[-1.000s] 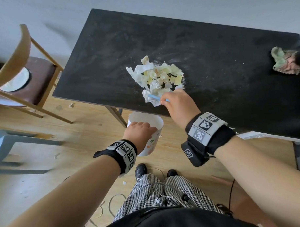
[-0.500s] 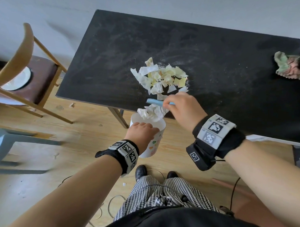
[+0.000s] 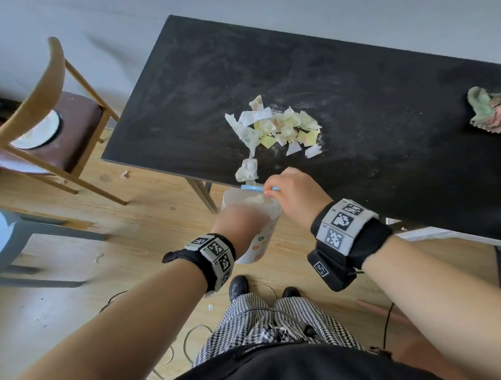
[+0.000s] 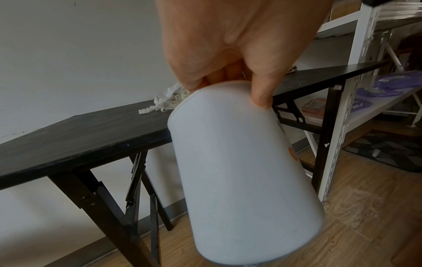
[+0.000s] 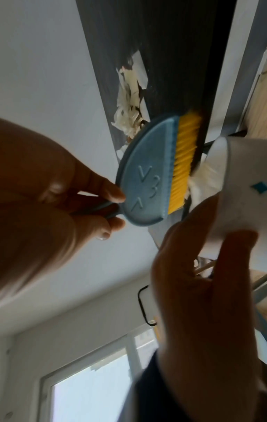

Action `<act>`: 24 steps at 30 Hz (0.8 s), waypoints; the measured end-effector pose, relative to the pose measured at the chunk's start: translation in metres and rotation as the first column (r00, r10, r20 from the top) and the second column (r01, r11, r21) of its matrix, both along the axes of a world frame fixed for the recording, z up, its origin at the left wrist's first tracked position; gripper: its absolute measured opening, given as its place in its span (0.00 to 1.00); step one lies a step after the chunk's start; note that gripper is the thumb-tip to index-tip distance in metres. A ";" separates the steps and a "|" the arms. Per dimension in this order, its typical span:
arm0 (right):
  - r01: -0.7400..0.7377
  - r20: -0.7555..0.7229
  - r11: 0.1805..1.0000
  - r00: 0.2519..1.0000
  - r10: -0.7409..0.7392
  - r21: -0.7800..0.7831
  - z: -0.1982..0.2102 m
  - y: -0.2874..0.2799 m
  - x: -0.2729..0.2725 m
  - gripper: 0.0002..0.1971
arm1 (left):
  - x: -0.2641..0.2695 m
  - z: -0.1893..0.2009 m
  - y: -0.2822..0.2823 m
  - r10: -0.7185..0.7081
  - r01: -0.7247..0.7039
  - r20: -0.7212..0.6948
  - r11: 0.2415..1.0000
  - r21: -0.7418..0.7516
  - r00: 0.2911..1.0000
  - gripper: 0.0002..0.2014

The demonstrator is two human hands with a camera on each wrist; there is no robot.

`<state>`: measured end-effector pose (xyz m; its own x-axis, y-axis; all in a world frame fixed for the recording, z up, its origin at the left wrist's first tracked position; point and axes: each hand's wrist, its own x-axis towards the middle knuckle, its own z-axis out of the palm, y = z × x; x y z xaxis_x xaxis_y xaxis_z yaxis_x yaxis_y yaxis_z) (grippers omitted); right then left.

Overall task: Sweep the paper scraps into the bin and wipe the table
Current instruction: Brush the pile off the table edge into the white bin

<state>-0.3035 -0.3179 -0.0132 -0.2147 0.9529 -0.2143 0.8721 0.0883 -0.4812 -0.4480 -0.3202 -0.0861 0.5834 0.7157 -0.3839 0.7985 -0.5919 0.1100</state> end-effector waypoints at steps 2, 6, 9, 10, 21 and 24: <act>0.058 -0.043 0.997 0.997 -0.056 0.044 0.004 0.002 0.005 0.11 | -0.001 0.000 0.000 -0.003 0.003 0.003 1.000 -0.004 1.000 0.18; 0.141 -0.005 0.986 0.990 -0.141 0.088 -0.001 0.014 0.011 0.12 | -0.004 0.000 -0.002 -0.007 0.007 0.002 1.000 -0.005 1.000 0.19; 0.101 0.038 0.994 0.994 -0.103 0.045 -0.008 0.013 0.002 0.13 | -0.007 0.000 -0.001 -0.008 0.008 -0.005 1.000 0.000 1.000 0.18; 0.061 0.054 0.998 0.997 -0.062 0.027 -0.009 0.011 -0.002 0.13 | -0.009 0.000 0.000 -0.002 0.002 -0.006 1.000 0.002 1.000 0.17; 0.059 0.078 0.995 0.995 -0.065 0.075 0.005 0.042 -0.030 0.14 | -0.027 -0.001 0.006 0.012 -0.012 -0.008 1.000 0.011 1.000 0.17; -0.015 0.103 1.000 0.995 0.017 -0.025 -0.002 0.037 -0.044 0.14 | -0.030 -0.001 0.007 0.003 -0.003 -0.003 1.000 0.014 1.000 0.17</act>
<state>-0.3479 -0.2808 -0.0156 -0.2053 0.9438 -0.2591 0.9159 0.0919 -0.3909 -0.4784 -0.3131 -0.0871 0.5801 0.7229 -0.3753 0.8006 -0.5908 0.0996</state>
